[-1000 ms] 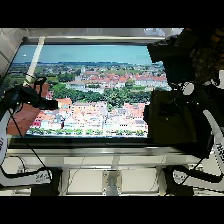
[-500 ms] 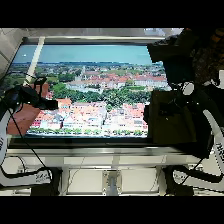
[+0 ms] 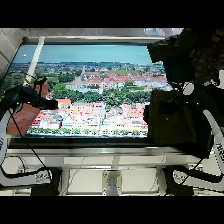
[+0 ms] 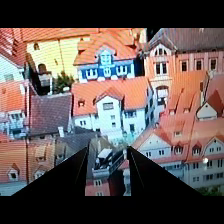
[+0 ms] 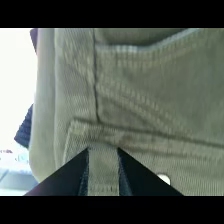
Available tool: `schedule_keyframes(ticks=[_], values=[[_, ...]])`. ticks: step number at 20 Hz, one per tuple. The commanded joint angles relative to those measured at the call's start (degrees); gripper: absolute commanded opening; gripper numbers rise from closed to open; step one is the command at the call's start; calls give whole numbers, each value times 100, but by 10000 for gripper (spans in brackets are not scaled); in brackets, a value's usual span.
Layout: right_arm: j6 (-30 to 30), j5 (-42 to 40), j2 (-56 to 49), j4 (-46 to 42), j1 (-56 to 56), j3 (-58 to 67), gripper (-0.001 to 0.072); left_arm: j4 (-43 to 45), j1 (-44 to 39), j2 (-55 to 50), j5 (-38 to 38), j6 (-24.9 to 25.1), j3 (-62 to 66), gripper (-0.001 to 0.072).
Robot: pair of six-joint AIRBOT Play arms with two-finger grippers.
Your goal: Fold the clothes and pants, and hang the long-sleeved shirts on hangers.
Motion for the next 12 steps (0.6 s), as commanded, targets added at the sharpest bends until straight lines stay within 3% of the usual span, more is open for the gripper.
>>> schedule_keyframes(ticks=[1, 12], values=[[0, -400, -2, 2, 7, 4, 206, 92, 7, -4, -76, 68, -2, 288], [4, -304, -2, 350, 7, 2, 206, -61, 7, -4, -120, 22, -2, 287]])
